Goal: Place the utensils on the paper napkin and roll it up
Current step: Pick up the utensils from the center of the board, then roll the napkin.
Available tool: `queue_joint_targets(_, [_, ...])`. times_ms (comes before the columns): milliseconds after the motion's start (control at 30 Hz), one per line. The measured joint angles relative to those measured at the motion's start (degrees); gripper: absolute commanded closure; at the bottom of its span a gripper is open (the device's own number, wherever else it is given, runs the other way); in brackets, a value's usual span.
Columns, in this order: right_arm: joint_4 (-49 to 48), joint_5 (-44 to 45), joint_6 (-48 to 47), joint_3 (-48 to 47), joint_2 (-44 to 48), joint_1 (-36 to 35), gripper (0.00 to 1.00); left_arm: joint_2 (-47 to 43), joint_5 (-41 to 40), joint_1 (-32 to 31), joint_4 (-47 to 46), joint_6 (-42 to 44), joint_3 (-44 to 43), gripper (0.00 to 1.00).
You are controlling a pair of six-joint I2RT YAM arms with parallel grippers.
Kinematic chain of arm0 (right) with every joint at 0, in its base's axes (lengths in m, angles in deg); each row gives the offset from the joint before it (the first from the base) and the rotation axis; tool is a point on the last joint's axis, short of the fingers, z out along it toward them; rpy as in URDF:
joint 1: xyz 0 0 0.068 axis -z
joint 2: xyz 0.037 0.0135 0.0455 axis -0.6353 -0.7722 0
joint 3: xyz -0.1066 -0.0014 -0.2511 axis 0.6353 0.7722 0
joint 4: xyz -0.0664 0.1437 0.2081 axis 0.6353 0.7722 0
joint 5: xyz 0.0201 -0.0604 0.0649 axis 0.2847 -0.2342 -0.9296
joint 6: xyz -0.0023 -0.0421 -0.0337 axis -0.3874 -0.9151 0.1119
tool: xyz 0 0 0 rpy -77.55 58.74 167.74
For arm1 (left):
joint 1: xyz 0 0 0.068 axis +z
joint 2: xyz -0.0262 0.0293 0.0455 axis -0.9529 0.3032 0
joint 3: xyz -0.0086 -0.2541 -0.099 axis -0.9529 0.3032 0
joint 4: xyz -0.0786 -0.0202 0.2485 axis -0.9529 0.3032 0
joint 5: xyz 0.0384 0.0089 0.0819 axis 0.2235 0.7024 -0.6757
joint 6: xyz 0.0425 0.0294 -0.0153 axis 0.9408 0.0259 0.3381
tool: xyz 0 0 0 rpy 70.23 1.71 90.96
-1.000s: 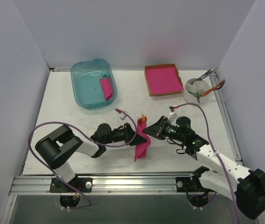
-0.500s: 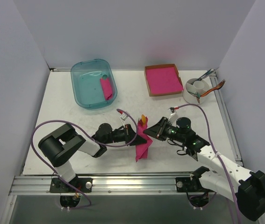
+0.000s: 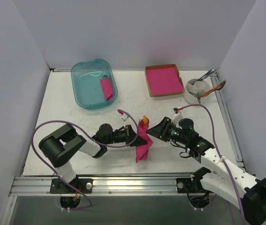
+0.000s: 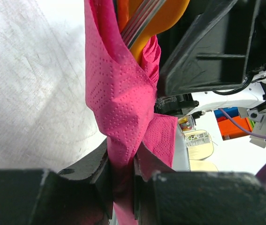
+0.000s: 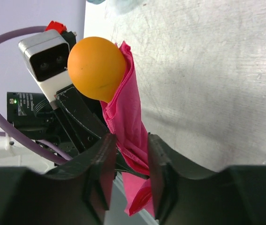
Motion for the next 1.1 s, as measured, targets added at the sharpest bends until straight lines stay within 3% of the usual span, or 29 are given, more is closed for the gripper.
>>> queue_joint_targets(167, [1.95,2.01,-2.38,-0.61,0.66,0.02,0.33,0.0,0.07,0.09,-0.02,-0.28,0.0,0.96])
queue_joint_targets(400, [-0.31,1.81,-6.86,-0.61,1.33,0.02,0.21,-0.22,0.81,0.09,0.0,-1.42,0.0,0.96])
queue_joint_targets(600, [-4.15,0.46,-9.33,-0.61,-0.81,0.02,0.24,-1.75,1.16,0.07,0.0,-2.84,0.02,0.96])
queue_joint_targets(733, [-6.97,-1.01,-10.32,-0.5,-1.6,0.02,0.35,-2.58,1.31,-0.28,-0.02,-3.58,0.02,0.96])
queue_joint_targets(933, [-10.56,-3.37,-11.13,-0.37,-2.29,0.02,0.39,-2.69,1.68,-1.01,0.0,-4.94,0.0,0.96])
queue_joint_targets(1033, [-11.45,-4.7,-11.52,-0.22,-3.23,0.02,0.51,-2.69,2.05,-1.01,0.0,-5.92,-0.04,0.96])
queue_joint_targets(1100, [-11.91,-5.42,-11.8,-0.09,-3.5,0.02,0.53,-2.69,2.27,-1.03,0.02,-6.38,-0.26,0.96])
